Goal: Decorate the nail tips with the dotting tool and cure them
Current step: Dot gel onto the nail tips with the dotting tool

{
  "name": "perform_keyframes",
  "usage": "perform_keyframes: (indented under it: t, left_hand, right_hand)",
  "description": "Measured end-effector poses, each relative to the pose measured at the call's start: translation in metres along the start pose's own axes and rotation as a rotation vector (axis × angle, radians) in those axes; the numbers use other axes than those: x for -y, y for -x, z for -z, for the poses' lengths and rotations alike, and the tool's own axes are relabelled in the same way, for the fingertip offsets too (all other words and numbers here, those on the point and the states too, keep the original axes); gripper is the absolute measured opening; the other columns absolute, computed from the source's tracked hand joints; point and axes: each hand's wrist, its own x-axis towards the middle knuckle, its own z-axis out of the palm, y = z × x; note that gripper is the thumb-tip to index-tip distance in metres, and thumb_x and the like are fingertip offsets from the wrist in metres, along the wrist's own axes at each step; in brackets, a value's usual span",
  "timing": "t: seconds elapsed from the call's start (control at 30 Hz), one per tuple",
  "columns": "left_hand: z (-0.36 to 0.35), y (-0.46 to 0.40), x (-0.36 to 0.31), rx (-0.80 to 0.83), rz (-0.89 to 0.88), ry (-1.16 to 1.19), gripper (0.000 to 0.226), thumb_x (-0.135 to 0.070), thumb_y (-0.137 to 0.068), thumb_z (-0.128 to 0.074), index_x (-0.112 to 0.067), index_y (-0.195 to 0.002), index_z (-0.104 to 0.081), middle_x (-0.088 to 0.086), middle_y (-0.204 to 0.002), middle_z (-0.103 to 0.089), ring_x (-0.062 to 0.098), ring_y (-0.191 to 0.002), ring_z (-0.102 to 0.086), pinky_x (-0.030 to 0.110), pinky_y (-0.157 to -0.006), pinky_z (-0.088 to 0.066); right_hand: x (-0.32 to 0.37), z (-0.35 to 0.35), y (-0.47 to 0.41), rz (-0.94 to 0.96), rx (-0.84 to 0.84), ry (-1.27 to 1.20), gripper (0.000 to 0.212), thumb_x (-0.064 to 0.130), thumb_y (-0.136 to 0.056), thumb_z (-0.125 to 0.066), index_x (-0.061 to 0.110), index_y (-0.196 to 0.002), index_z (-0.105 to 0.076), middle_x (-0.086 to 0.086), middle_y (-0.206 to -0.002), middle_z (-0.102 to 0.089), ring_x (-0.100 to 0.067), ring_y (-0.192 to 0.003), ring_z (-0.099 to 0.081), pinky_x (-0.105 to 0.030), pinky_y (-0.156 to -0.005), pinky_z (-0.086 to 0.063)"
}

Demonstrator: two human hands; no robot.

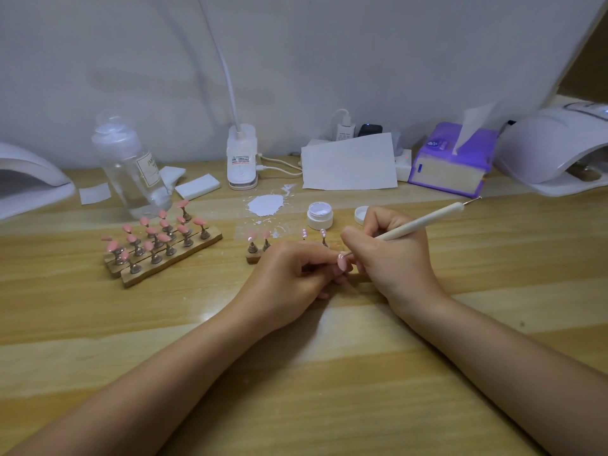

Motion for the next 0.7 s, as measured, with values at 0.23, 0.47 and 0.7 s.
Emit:
perform_keyframes:
  t: [0.23, 0.47, 0.7]
  left_hand:
    - [-0.0003, 0.0004, -0.0016, 0.005, -0.003, 0.001, 0.017, 0.002, -0.086, -0.057, -0.005, -0.083, -0.072, -0.007, -0.067, -0.064, -0.007, -0.052, -0.053, 0.008, -0.053, -0.042]
    - [-0.0007, -0.0001, -0.0006, -0.002, 0.009, -0.006, 0.015, 0.0, -0.086, -0.058, -0.005, -0.085, -0.072, -0.004, -0.069, -0.065, -0.005, -0.057, -0.055, 0.011, -0.054, -0.046]
    - [-0.0003, 0.0005, -0.0021, 0.003, 0.01, -0.018, 0.016, -0.001, -0.087, -0.057, -0.004, -0.086, -0.072, -0.006, -0.069, -0.064, -0.007, -0.056, -0.056, 0.008, -0.053, -0.044]
  right_hand:
    - [0.0004, 0.0004, 0.0003, -0.01, -0.007, -0.005, 0.04, -0.012, -0.073, -0.052, 0.012, -0.049, -0.031, 0.005, -0.029, -0.04, -0.01, -0.032, -0.052, -0.01, -0.035, -0.033]
    - [0.0005, 0.001, 0.0005, -0.009, -0.008, 0.001, 0.039, -0.013, -0.073, -0.051, 0.011, -0.05, -0.031, 0.005, -0.029, -0.039, -0.008, -0.032, -0.052, -0.009, -0.035, -0.032]
    - [0.0013, 0.0002, 0.0003, -0.005, -0.005, 0.007, 0.04, -0.013, -0.073, -0.051, 0.011, -0.05, -0.03, 0.006, -0.028, -0.039, -0.006, -0.031, -0.051, -0.009, -0.034, -0.032]
